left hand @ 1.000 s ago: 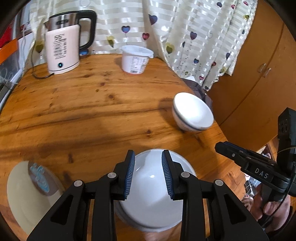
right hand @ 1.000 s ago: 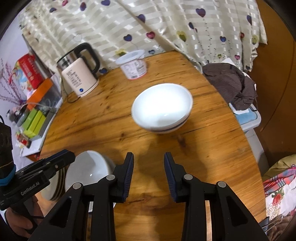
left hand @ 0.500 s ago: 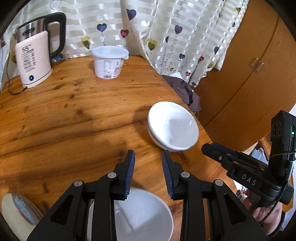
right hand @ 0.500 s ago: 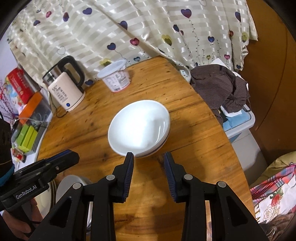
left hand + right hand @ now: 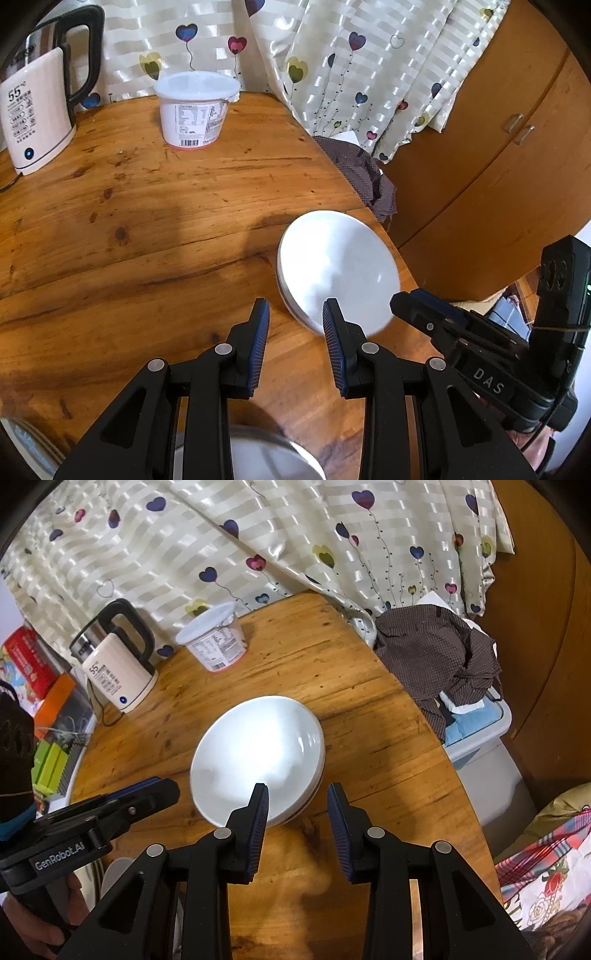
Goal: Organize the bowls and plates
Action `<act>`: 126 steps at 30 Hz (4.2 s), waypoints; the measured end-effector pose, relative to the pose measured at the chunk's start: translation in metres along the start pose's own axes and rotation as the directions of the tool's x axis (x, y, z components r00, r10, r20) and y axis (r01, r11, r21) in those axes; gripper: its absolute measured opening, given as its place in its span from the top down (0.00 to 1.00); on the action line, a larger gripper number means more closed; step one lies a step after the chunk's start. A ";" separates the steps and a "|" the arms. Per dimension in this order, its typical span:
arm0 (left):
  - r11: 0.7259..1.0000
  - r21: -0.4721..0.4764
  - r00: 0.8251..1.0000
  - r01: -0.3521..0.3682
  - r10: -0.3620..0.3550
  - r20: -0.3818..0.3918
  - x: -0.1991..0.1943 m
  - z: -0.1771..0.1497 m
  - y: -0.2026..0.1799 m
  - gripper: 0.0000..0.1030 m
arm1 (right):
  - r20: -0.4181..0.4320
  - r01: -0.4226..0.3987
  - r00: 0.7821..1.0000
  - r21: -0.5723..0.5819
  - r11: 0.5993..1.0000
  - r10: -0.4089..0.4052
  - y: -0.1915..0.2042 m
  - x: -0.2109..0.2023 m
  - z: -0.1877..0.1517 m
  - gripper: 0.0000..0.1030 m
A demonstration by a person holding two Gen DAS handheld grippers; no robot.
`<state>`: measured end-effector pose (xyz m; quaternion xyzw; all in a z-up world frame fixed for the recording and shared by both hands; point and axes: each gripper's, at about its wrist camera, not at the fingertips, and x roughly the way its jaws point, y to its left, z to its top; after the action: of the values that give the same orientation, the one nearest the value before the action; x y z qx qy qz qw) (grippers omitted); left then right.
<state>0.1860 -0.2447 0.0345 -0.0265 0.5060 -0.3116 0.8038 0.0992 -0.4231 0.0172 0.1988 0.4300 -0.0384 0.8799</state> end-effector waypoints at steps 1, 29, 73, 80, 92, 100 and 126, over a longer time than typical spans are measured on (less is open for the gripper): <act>1.000 -0.003 1.000 -0.002 0.002 -0.004 0.003 0.001 0.000 0.70 | -0.001 0.000 1.000 0.001 1.000 0.000 -0.001 0.002 0.001 0.68; 1.000 0.013 0.999 0.011 -0.011 -0.039 0.037 0.009 0.001 0.70 | -0.024 -0.018 1.000 0.003 1.000 0.018 -0.011 0.029 0.012 0.81; 0.998 -0.026 0.991 -0.059 0.062 0.117 -0.086 -0.052 0.011 0.70 | 0.038 -0.090 0.995 -0.141 0.986 0.096 0.074 -0.054 -0.030 0.81; 0.996 -0.051 0.988 -0.073 0.080 0.131 -0.105 -0.069 0.018 0.70 | 0.026 -0.112 0.993 -0.168 0.979 0.118 0.091 -0.061 -0.042 0.81; 0.991 -0.088 0.986 -0.103 0.113 0.119 -0.120 -0.096 0.032 0.70 | -0.017 -0.143 0.990 -0.205 0.968 0.142 0.112 -0.063 -0.065 0.81; 0.986 -0.110 0.988 -0.123 0.132 0.084 -0.116 -0.116 0.039 0.70 | -0.060 -0.152 0.988 -0.207 0.966 0.143 0.116 -0.056 -0.082 0.81; 0.977 -0.118 0.983 -0.177 0.182 0.037 -0.096 -0.132 0.044 0.70 | -0.138 -0.159 0.982 -0.215 0.964 0.131 0.113 -0.033 -0.099 0.81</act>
<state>0.0687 -0.1226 0.0309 -0.0338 0.5041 -0.2077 0.8376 0.0321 -0.2848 0.0237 0.1309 0.4692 0.0874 0.8690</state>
